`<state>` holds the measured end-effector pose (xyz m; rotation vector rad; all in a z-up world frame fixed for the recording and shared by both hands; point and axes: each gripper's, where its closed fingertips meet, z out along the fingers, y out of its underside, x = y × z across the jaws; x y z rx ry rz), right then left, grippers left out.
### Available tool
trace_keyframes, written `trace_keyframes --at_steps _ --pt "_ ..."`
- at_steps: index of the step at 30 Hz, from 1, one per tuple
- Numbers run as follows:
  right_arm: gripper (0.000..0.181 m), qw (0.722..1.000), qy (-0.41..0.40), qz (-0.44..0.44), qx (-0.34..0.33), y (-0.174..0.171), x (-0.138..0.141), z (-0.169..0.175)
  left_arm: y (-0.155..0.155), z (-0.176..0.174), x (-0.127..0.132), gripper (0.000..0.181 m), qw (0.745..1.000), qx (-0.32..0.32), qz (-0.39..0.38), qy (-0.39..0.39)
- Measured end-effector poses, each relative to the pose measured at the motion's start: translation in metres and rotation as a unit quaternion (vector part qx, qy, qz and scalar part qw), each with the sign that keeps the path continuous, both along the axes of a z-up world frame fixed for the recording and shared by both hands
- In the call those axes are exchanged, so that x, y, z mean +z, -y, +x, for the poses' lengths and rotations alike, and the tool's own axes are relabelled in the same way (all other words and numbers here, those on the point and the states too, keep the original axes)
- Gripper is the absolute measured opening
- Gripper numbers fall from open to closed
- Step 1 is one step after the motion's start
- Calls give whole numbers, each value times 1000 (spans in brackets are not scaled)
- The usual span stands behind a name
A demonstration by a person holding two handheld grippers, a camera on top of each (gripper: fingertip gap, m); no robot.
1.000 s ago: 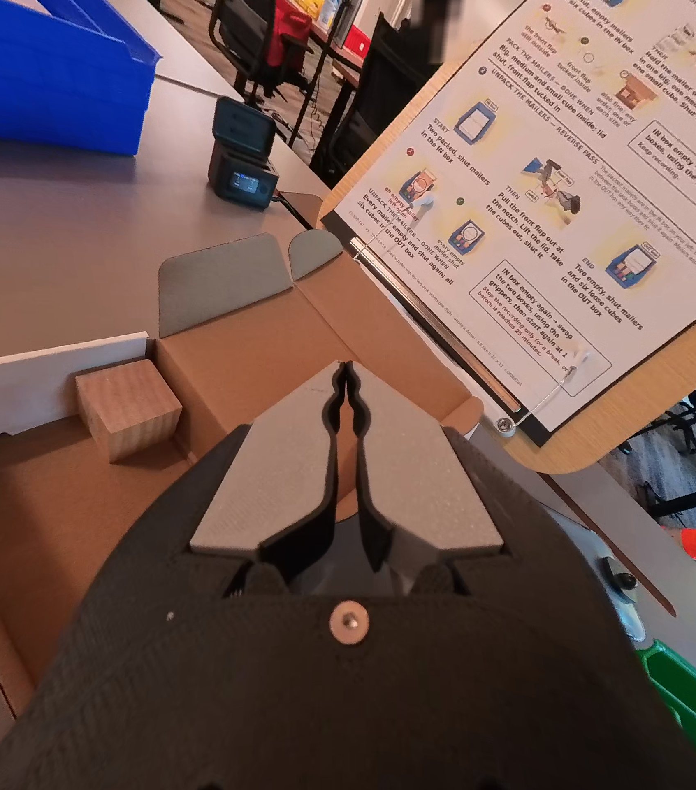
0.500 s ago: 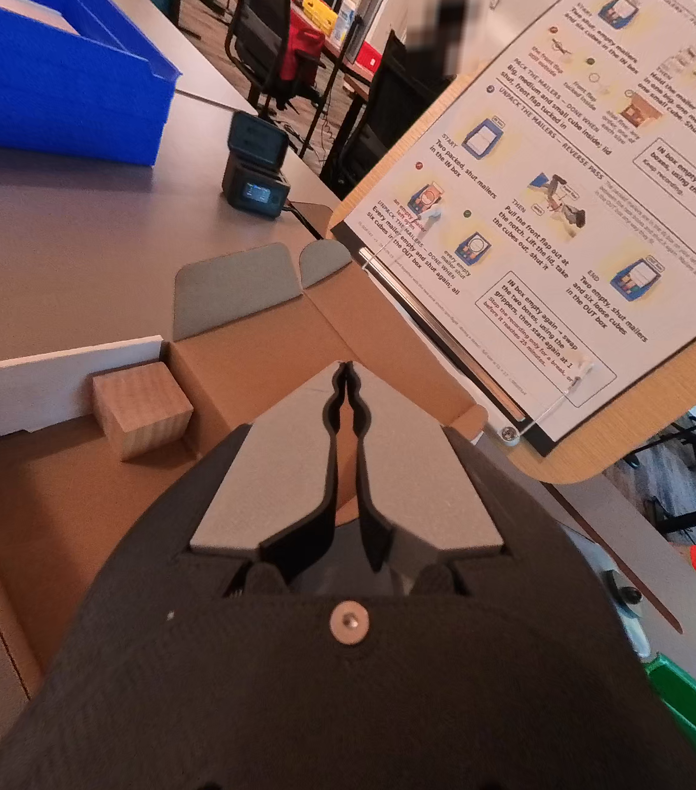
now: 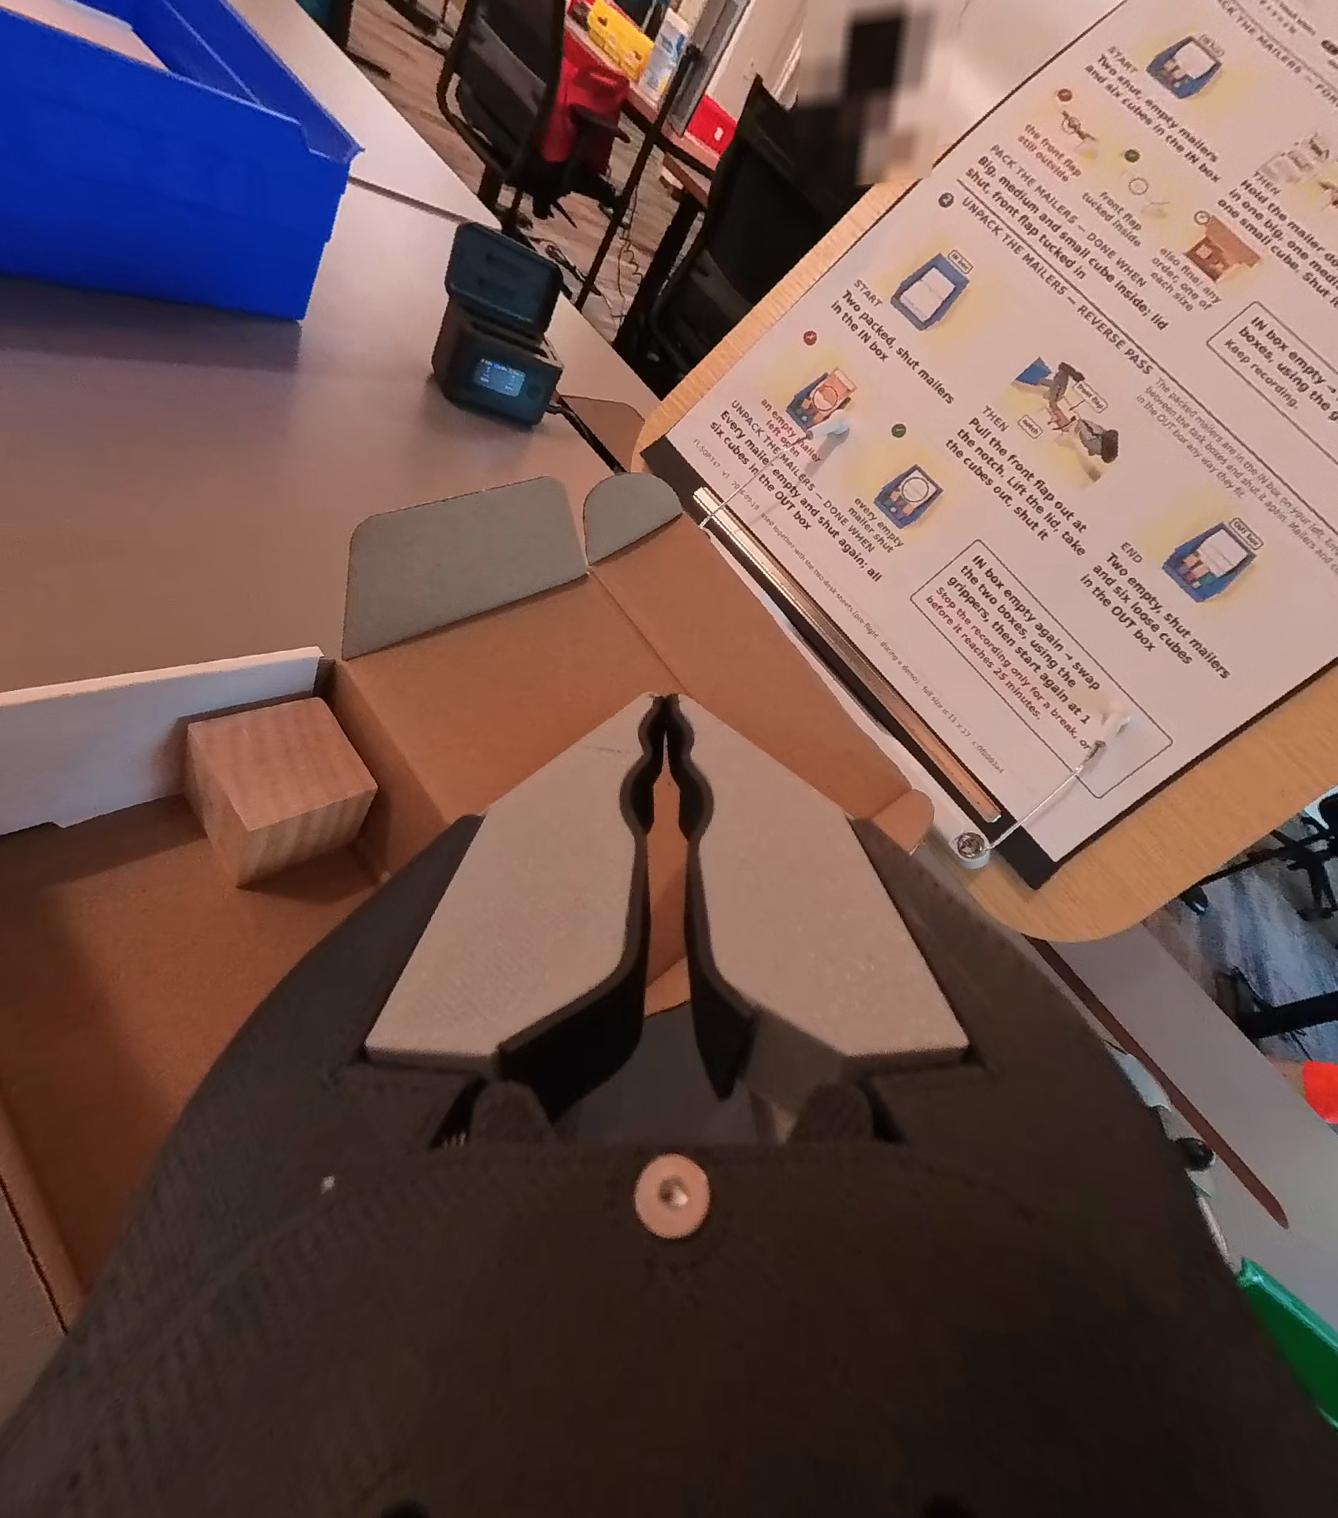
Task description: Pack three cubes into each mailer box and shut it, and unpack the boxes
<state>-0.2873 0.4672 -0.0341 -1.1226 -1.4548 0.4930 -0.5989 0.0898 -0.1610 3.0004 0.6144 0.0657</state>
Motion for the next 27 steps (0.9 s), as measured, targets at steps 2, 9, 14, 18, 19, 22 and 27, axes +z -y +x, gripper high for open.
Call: trace_keyframes --at_steps 2,9,14,18,19,22,27 --pt "0 1000 2 1 1 1 0 0 -1 -2 5 41 1000 4 6 -5" --pt "0 1000 2 10 1 3 1 0 5 14 -5 35 999 -21 -23 31" --pt "0 1000 5 3 0 0 -2 0 2 1 3 29 998 -47 -32 -5" --pt "0 1000 5 4 1 1 -1 0 -10 -18 23 29 998 -34 15 -52" --pt "0 1000 4 6 2 2 0 1 -12 -22 26 29 997 -32 23 -61" --pt "0 1000 7 6 5 3 -1 1 -16 -29 31 29 995 -33 46 -82" --pt "0 997 13 -52 48 17 -8 -4 -32 -36 46 29 986 -31 122 -108"
